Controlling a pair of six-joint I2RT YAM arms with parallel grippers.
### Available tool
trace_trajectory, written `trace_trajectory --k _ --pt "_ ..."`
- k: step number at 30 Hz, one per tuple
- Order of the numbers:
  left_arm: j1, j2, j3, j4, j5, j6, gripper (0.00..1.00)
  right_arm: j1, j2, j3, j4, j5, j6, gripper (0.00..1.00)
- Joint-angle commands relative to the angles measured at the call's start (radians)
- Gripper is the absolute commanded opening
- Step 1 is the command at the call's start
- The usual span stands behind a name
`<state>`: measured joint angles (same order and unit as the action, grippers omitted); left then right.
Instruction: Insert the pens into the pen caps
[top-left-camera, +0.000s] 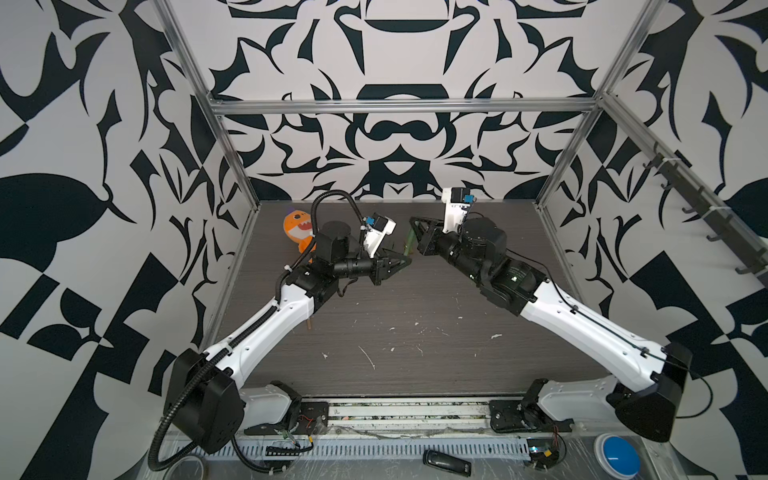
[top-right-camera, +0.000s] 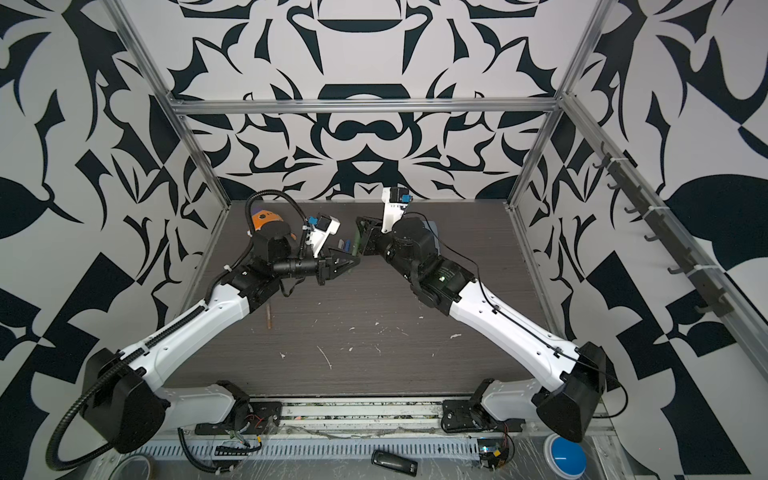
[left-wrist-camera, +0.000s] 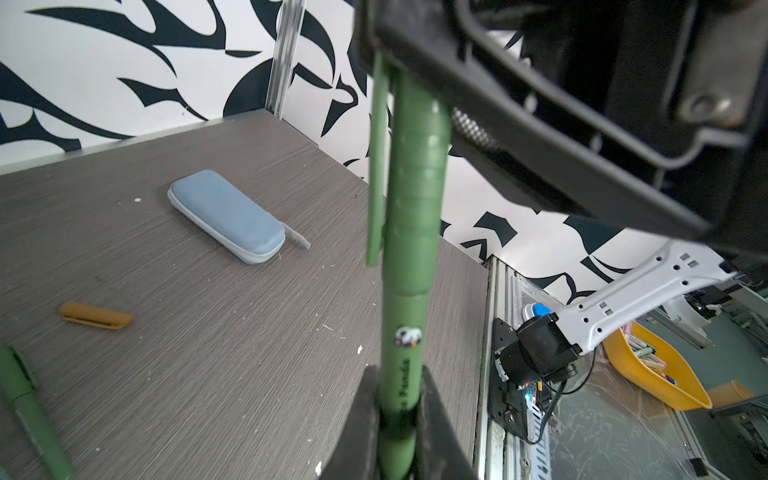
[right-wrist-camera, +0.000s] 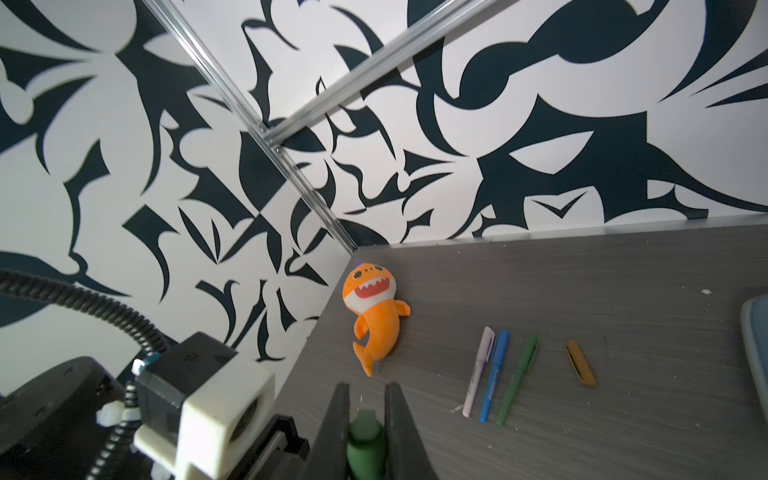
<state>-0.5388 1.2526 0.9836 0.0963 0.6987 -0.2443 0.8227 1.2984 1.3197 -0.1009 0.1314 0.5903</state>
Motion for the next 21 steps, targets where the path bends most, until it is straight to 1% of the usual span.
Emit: trace_trajectory --k 1,2,5,7,9,12,15,17,20,21 --pt "0.054 -0.102 -0.051 0.188 -0.072 -0.015 0.0 0.072 -0.028 0.117 -0.357 -0.1 -0.065 0.26" --pt "0.054 -0.121 -0.076 0.171 -0.067 -0.008 0.0 0.073 -0.039 0.143 -0.344 -0.1 -0.074 0.3" --pt "0.054 -0.166 -0.128 0.117 -0.062 -0.006 0.0 0.073 -0.057 0.223 -0.357 -0.079 -0.101 0.36" --pt "0.055 -0.19 -0.139 0.072 -0.087 0.0 0.0 0.073 -0.075 0.243 -0.368 -0.057 -0.117 0.38" --pt "0.057 -0.203 -0.141 0.029 -0.126 0.006 0.0 0.073 -0.107 0.225 -0.371 -0.03 -0.122 0.38" --pt "0.064 -0.204 -0.136 -0.026 -0.203 0.0 0.0 0.073 -0.18 0.147 -0.363 0.032 -0.118 0.38" --pt "0.091 -0.159 -0.09 -0.105 -0.277 -0.026 0.0 0.073 -0.256 0.014 -0.334 0.108 -0.076 0.38" --pt "0.113 -0.105 -0.033 -0.189 -0.328 -0.046 0.0 0.073 -0.289 -0.077 -0.341 0.126 -0.047 0.38" --pt "0.141 0.012 0.077 -0.376 -0.41 -0.047 0.0 0.073 -0.33 -0.206 -0.352 0.145 0.007 0.38" --pt "0.15 0.085 0.114 -0.431 -0.439 -0.051 0.0 0.073 -0.347 -0.247 -0.348 0.146 0.024 0.38"
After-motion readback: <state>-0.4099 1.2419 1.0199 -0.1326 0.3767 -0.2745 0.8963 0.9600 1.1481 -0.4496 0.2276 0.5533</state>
